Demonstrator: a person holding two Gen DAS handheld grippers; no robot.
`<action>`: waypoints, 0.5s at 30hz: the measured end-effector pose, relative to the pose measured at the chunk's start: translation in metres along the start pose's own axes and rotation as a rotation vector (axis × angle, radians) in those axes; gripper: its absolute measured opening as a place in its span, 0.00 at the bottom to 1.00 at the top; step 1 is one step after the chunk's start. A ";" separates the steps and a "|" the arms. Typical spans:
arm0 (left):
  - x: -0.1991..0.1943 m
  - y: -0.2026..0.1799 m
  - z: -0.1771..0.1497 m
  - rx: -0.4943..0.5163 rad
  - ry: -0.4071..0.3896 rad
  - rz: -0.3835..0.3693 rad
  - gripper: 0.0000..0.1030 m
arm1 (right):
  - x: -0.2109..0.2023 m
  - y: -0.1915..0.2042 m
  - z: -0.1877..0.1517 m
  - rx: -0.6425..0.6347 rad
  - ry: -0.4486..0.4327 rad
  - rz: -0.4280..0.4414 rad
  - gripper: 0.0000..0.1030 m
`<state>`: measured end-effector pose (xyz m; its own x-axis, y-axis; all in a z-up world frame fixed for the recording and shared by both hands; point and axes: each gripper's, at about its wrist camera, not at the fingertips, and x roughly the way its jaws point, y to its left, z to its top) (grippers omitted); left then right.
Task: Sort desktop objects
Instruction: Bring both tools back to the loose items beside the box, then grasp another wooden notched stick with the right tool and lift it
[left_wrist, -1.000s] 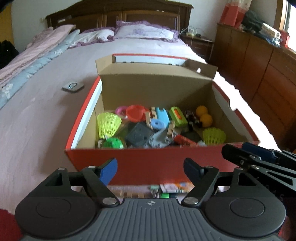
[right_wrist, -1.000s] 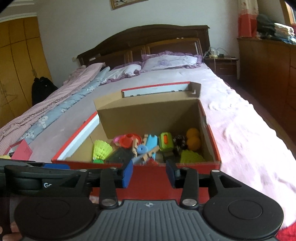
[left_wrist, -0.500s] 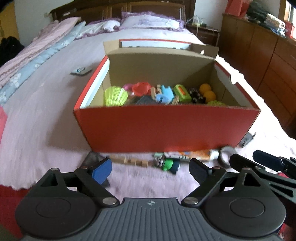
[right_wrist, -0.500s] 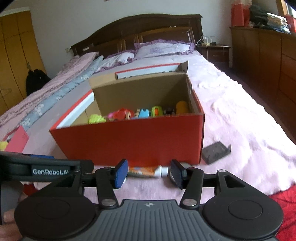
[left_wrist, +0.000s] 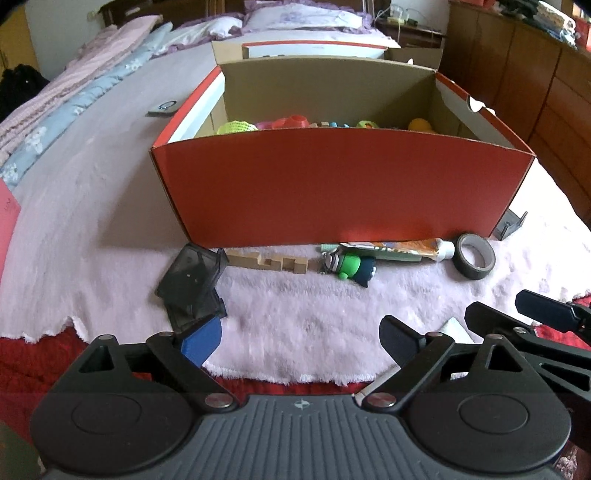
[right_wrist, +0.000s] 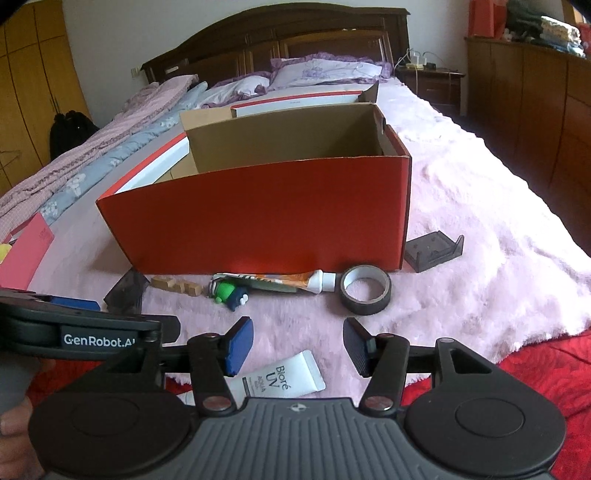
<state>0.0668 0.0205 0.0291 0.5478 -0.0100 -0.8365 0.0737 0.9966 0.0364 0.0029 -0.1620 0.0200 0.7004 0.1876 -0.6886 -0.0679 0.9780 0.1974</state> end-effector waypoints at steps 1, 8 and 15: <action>0.001 0.000 -0.001 -0.001 0.005 -0.001 0.92 | 0.001 0.000 0.001 -0.002 0.002 -0.002 0.55; 0.012 -0.001 -0.010 -0.002 0.046 -0.004 0.92 | 0.005 -0.003 -0.004 0.003 0.033 -0.004 0.56; 0.020 0.007 -0.022 0.001 0.076 0.020 0.92 | 0.011 -0.006 -0.012 -0.012 0.083 0.005 0.57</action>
<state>0.0602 0.0293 0.0010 0.4844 0.0162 -0.8747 0.0638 0.9965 0.0538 0.0021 -0.1642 0.0026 0.6391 0.1991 -0.7429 -0.0798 0.9779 0.1934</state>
